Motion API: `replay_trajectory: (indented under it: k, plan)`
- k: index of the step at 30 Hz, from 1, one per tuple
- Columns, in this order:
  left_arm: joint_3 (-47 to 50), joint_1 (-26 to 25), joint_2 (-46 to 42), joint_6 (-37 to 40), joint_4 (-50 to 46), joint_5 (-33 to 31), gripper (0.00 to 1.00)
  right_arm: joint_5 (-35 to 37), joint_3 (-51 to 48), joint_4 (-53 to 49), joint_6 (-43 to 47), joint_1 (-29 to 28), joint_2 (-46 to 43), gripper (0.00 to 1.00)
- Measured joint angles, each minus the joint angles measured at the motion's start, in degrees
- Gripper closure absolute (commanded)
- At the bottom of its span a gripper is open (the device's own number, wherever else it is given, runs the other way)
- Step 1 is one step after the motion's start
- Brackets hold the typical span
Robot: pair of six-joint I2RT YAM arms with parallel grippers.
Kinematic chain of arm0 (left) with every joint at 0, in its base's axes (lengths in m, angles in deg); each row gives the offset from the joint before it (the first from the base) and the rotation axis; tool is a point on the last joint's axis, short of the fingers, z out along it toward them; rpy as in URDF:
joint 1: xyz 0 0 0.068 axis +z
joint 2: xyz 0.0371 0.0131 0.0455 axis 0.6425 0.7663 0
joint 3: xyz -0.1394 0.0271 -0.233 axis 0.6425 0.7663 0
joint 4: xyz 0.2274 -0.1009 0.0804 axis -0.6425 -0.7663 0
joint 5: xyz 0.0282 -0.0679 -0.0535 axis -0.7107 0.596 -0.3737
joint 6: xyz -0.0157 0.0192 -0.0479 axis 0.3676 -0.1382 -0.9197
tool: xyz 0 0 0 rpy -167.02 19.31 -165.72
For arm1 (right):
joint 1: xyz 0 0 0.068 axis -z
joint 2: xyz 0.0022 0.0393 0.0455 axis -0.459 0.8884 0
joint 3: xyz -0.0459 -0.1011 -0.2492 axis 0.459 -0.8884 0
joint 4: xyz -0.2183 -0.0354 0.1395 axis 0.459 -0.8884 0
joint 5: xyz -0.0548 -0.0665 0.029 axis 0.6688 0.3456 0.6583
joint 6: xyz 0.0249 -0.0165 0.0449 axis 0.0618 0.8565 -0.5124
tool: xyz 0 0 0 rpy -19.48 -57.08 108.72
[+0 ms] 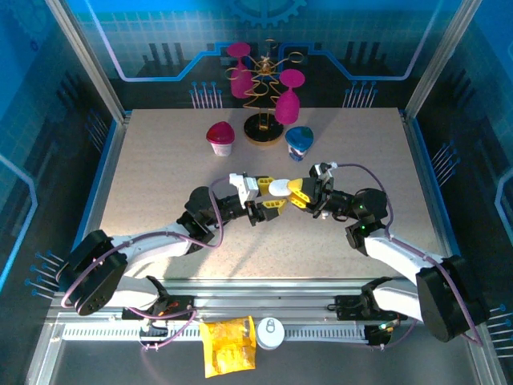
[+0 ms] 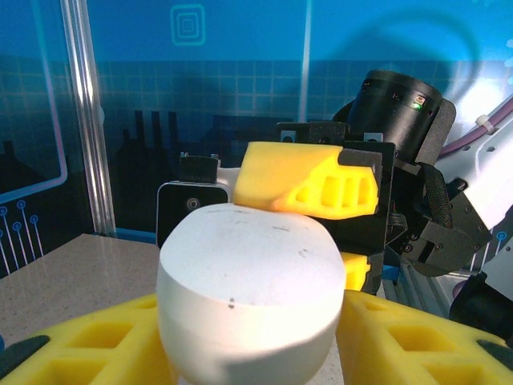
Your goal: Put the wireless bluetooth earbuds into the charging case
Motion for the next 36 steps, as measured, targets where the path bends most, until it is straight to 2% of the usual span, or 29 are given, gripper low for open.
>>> replay_trajectory:
  k: [4,9,15,21,24,28,31,36]
  plan:
    - [0.0,0.0,-0.2,-0.02,0.0,0.13,0.48,0.0,-0.26,-0.39,0.2,0.0,-0.31,0.87]
    - [0.0,0.02,-0.39,-0.15,0.02,0.09,0.54,-0.11,-0.26,-0.76,0.2,0.0,-0.76,0.87]
    - [0.0,0.02,-0.39,-0.09,0.02,0.17,0.65,0.17,-0.35,-1.14,0.2,0.0,-1.27,0.85]
    - [0.0,0.0,-0.39,-0.15,0.0,0.35,0.71,0.22,-0.35,-2.19,1.09,0.02,-1.49,0.46]
    - [0.0,-0.04,-0.39,-0.2,-0.04,0.28,0.74,0.13,-0.35,-3.43,2.4,0.37,-1.92,0.3]
    - [0.0,-0.02,-0.85,-1.31,-1.16,0.02,0.75,-0.09,-0.35,-7.52,7.08,2.23,-3.76,0.17]
    - [0.0,0.11,-1.7,-2.69,-2.73,-0.15,0.75,-0.07,0.04,-14.82,14.75,3.48,-7.19,0.09]
    - [0.0,0.83,-3.74,-5.05,-5.77,-0.09,0.75,1.11,5.46,-38.1,36.87,4.63,-15.47,0.0]
